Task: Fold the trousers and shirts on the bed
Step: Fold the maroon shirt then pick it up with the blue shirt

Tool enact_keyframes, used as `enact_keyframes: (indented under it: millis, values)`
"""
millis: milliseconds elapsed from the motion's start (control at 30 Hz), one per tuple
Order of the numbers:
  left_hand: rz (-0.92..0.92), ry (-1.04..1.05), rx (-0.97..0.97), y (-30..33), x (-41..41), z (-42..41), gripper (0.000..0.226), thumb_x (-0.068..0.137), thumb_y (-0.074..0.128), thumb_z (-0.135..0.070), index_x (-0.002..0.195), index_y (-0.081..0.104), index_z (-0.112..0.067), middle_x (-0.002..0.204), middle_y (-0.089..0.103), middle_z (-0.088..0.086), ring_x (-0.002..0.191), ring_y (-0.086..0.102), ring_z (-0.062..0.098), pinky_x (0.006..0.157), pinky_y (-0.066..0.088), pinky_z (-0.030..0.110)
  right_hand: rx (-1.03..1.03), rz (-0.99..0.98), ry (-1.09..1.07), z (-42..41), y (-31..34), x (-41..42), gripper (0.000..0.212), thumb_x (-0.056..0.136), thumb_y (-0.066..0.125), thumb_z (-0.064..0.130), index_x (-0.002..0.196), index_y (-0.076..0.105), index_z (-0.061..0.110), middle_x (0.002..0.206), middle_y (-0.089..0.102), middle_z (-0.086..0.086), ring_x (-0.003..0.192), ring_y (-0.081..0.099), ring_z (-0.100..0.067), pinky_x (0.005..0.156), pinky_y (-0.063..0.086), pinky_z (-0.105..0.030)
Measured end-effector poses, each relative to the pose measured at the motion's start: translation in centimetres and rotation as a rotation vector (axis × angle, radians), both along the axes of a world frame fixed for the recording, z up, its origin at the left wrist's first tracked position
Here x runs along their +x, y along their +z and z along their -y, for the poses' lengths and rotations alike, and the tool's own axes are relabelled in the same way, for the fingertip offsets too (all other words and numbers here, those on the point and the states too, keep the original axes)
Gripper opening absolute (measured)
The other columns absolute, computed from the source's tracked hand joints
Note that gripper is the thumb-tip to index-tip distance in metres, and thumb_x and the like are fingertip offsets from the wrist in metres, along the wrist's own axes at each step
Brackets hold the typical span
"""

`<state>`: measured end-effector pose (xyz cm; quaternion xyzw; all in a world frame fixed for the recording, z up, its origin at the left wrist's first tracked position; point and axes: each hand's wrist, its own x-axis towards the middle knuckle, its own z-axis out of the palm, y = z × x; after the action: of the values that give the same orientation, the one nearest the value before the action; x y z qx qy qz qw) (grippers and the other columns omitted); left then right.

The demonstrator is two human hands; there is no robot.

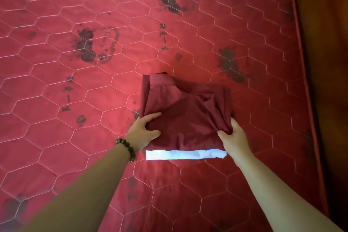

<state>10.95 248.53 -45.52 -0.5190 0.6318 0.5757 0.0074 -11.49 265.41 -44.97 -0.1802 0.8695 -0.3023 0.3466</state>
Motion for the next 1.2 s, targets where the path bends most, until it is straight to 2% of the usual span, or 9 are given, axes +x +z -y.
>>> enact_keyframes:
  millis: [167, 300, 433, 567, 667, 833, 1033, 1133, 1200]
  values:
    - [0.048, -0.077, 0.017, -1.6, 1.0, -2.4, 0.06, 0.073, 0.066, 0.001, 0.121, 0.06, -0.036, 0.122, 0.053, 0.016, 0.096, 0.059, 0.026, 0.091, 0.05, 0.034, 0.167, -0.025, 0.077, -2.0, -1.0, 1.0, 0.053, 0.085, 0.058, 0.016, 0.137, 0.048, 0.021, 0.119, 0.061, -0.011, 0.112, 0.055, -0.03, 0.095, 0.042, -0.034]
    - [0.02, -0.013, -0.039, -1.2, 0.9, -2.8, 0.063, 0.074, 0.064, -0.005, 0.112, 0.053, -0.055, 0.121, 0.046, 0.005, 0.103, 0.055, 0.021, 0.088, 0.048, 0.027, 0.272, -0.239, -0.002, -1.5, -0.3, 1.6, 0.061, 0.084, 0.058, 0.03, 0.141, 0.038, 0.021, 0.123, 0.053, -0.016, 0.11, 0.053, -0.035, 0.094, 0.044, -0.048]
    - [0.265, -0.049, -0.641, -0.5, 0.4, -4.1, 0.058, 0.078, 0.056, -0.02, 0.134, 0.049, -0.033, 0.155, 0.017, 0.012, 0.141, 0.02, 0.032, 0.115, 0.022, 0.045, 0.129, -0.823, 0.276, -0.4, 0.5, 2.4, 0.062, 0.082, 0.059, 0.019, 0.141, 0.04, 0.01, 0.144, 0.039, -0.017, 0.138, 0.032, -0.034, 0.114, 0.023, -0.052]
    - [0.253, -0.477, -1.068, -1.4, -2.7, -3.8, 0.054, 0.078, 0.041, -0.017, 0.128, 0.058, -0.006, 0.151, 0.034, 0.014, 0.144, 0.021, 0.031, 0.117, 0.016, 0.052, -0.034, -0.836, 0.822, 2.7, -1.7, 4.3, 0.065, 0.076, 0.067, 0.002, 0.138, 0.048, 0.004, 0.148, 0.041, -0.011, 0.142, 0.03, -0.026, 0.116, 0.023, -0.049]
    - [0.375, -0.642, -1.066, -3.4, -4.8, -1.9, 0.057, 0.09, 0.044, -0.029, 0.144, 0.04, -0.01, 0.158, 0.02, 0.01, 0.147, 0.008, 0.029, 0.119, 0.006, 0.05, 0.118, -0.833, 0.961, 3.9, -4.2, 3.6, 0.061, 0.086, 0.062, 0.015, 0.143, 0.041, 0.007, 0.154, 0.033, -0.008, 0.145, 0.023, -0.022, 0.117, 0.02, -0.049]
    - [0.445, -0.611, -0.999, -7.0, -5.4, -0.8, 0.07, 0.09, 0.029, -0.059, 0.152, 0.013, -0.032, 0.16, 0.008, 0.008, 0.147, 0.005, 0.035, 0.114, 0.014, 0.06, 0.281, -0.868, 0.777, 3.3, -6.9, 0.3, 0.057, 0.095, 0.035, 0.048, 0.148, 0.032, 0.027, 0.157, 0.026, -0.003, 0.148, 0.013, -0.028, 0.116, 0.005, -0.059]
    - [0.45, -0.564, -0.846, -8.5, -5.2, -1.2, 0.072, 0.087, 0.019, -0.066, 0.148, -0.013, -0.044, 0.161, -0.006, 0.002, 0.148, -0.003, 0.03, 0.114, 0.011, 0.061, 0.312, -0.734, 0.585, 2.5, -8.3, 0.0, 0.06, 0.094, 0.024, 0.062, 0.15, 0.013, 0.042, 0.161, 0.001, -0.008, 0.148, 0.003, -0.033, 0.117, 0.01, -0.057]
    - [0.334, -0.547, -0.836, -7.4, -4.9, -0.7, 0.069, 0.087, 0.02, -0.063, 0.148, -0.007, -0.045, 0.159, -0.013, -0.005, 0.148, -0.009, 0.023, 0.115, 0.006, 0.06, 0.322, -0.665, 0.655, 2.4, -7.7, -0.6, 0.063, 0.091, 0.015, 0.065, 0.149, 0.002, 0.044, 0.161, -0.013, -0.006, 0.148, -0.008, -0.03, 0.118, 0.005, -0.054]
    - [0.253, -0.357, -0.863, -5.8, -4.2, -0.8, 0.073, 0.085, 0.034, -0.06, 0.15, 0.009, -0.04, 0.161, 0.004, 0.001, 0.148, 0.003, 0.025, 0.116, 0.011, 0.058, 0.248, -0.649, 0.622, 2.1, -6.6, -1.5, 0.066, 0.089, 0.015, 0.067, 0.149, -0.001, 0.044, 0.16, -0.016, -0.004, 0.148, -0.01, -0.027, 0.119, 0.002, -0.052]
